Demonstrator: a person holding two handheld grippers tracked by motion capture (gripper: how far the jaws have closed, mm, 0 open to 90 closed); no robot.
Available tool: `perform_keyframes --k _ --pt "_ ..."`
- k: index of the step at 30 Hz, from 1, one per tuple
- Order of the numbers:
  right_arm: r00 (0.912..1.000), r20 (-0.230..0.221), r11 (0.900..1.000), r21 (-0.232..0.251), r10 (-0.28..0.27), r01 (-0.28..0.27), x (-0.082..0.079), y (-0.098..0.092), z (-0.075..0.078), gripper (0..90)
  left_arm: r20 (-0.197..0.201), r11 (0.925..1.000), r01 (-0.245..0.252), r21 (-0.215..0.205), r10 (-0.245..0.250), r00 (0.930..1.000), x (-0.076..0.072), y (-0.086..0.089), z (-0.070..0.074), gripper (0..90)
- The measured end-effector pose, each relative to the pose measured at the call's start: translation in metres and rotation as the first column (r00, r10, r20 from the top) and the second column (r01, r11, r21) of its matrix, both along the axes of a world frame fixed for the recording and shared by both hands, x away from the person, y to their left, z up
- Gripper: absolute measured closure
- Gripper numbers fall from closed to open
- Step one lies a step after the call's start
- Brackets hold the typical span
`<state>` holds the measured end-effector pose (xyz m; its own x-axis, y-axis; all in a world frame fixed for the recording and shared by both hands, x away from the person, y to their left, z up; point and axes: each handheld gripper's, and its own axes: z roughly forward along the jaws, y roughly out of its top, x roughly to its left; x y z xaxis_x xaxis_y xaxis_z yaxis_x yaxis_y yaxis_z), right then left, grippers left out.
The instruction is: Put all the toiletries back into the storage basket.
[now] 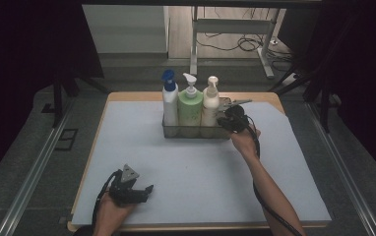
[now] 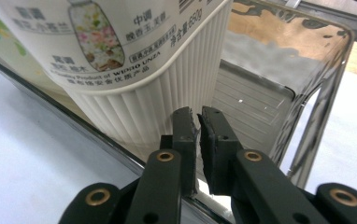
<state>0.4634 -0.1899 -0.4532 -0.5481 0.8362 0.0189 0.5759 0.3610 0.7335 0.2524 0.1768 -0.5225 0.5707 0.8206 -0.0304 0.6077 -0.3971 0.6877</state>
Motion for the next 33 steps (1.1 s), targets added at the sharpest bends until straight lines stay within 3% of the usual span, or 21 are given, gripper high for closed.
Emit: perform_keyframes --k 19,25,33 --pt "0.999 0.038 1.0 0.012 0.024 -0.025 -0.021 -0.015 0.02 69.1 0.0 1.0 -0.001 -0.003 0.001 1.0 0.0 0.0 0.0 19.4" --pt "0.9982 0.045 0.999 0.02 0.041 -0.042 -0.03 -0.019 0.024 60.5 0.0 1.0 -0.001 -0.002 0.001 1.0 0.0 0.0 0.0 19.4" --pt "0.9952 0.044 0.995 0.033 0.088 -0.089 -0.045 -0.02 0.03 42.4 0.002 1.0 -0.004 -0.006 0.004 1.0 0.0 0.0 0.0 19.4"
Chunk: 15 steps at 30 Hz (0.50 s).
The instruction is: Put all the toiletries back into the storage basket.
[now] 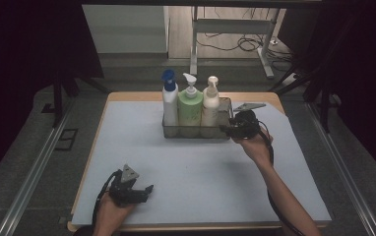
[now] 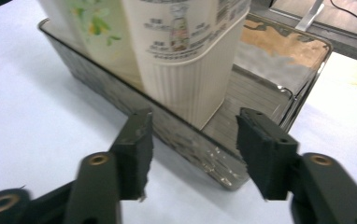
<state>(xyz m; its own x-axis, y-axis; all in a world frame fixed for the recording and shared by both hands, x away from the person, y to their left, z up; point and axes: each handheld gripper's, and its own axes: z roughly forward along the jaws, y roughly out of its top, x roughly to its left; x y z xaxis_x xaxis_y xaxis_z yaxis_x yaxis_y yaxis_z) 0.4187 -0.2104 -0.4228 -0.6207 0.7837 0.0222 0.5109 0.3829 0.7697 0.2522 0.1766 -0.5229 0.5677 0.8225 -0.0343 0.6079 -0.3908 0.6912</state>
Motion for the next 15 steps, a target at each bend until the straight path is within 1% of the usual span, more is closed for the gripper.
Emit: perform_keyframes --k 2,4,8,15 --pt "0.9999 -0.008 1.0 -0.004 0.013 -0.013 -0.004 0.0 0.001 38.5 -0.001 1.0 0.003 0.004 -0.003 1.0 0.0 0.0 0.0 19.4" --pt "0.9996 -0.004 1.0 -0.014 0.027 -0.027 -0.008 0.0 0.002 35.6 0.0 1.0 0.0 0.0 0.0 1.0 0.0 0.0 0.0 19.4" --pt "0.9985 -0.011 0.998 -0.013 0.055 -0.055 -0.016 -0.002 0.001 29.9 0.0 1.0 0.0 0.001 0.0 1.0 0.0 0.0 0.0 19.5" --pt "0.997 -0.013 0.997 -0.017 0.076 -0.077 -0.029 -0.006 -0.002 21.9 0.001 1.0 0.0 0.001 0.0 1.0 0.0 0.0 0.0 19.4"
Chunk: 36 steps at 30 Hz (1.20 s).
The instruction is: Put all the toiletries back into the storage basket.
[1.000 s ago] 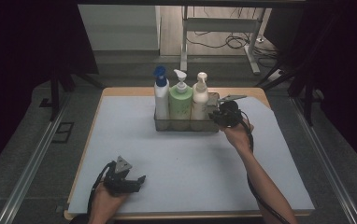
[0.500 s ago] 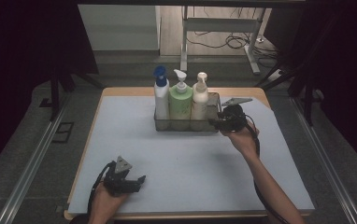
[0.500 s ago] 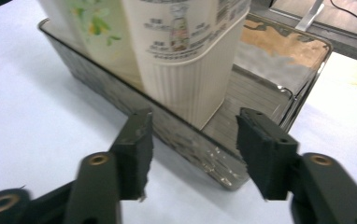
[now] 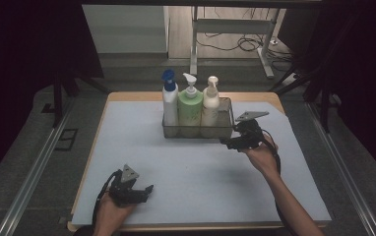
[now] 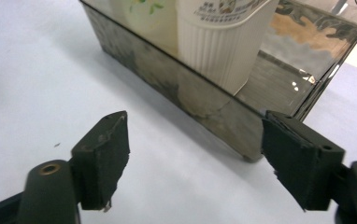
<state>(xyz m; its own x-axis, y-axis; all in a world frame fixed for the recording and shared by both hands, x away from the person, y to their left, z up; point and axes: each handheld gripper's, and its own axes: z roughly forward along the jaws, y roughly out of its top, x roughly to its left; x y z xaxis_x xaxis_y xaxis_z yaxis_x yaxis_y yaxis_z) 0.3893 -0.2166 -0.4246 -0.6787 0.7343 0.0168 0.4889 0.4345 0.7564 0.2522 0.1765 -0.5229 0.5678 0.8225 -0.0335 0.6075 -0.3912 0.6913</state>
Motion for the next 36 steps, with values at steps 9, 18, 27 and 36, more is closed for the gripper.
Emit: perform_keyframes --k 9,18,27,36 --pt "0.9996 0.013 0.999 -0.019 0.027 -0.026 -0.019 -0.012 0.002 12.7 0.0 1.0 0.0 0.0 0.0 1.0 0.0 0.0 0.0 19.5" --pt "0.9987 0.042 0.999 -0.038 0.031 -0.029 -0.04 -0.027 0.003 9.4 0.0 1.0 -0.001 0.0 0.001 1.0 0.0 0.0 0.0 19.5" --pt "0.9982 0.058 0.999 -0.052 0.015 -0.012 -0.06 -0.044 -0.006 2.5 0.002 1.0 0.001 0.002 -0.001 1.0 0.0 0.0 0.0 19.4" --pt "0.9989 0.047 0.998 -0.07 0.002 0.001 -0.079 -0.057 -0.024 0.0 0.002 1.0 -0.002 0.0 0.002 1.0 0.0 0.0 0.0 19.5"
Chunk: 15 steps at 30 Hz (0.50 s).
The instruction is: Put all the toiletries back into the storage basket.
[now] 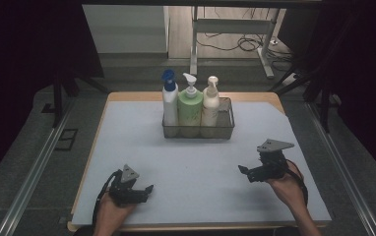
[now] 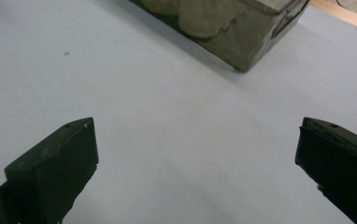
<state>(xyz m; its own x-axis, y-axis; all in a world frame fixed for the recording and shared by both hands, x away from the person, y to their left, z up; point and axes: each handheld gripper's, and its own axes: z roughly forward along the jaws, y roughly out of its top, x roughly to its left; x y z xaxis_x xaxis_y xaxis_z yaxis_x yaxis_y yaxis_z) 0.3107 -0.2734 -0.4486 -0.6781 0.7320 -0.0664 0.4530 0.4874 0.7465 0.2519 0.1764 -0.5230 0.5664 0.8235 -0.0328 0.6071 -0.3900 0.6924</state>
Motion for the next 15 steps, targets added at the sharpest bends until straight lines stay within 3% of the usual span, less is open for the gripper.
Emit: perform_keyframes --k 15 --pt "0.9969 -0.076 1.0 -0.015 -0.018 0.016 -0.019 -0.011 -0.052 0.0 0.001 1.0 0.0 0.0 0.0 1.0 0.0 0.0 0.0 19.3"
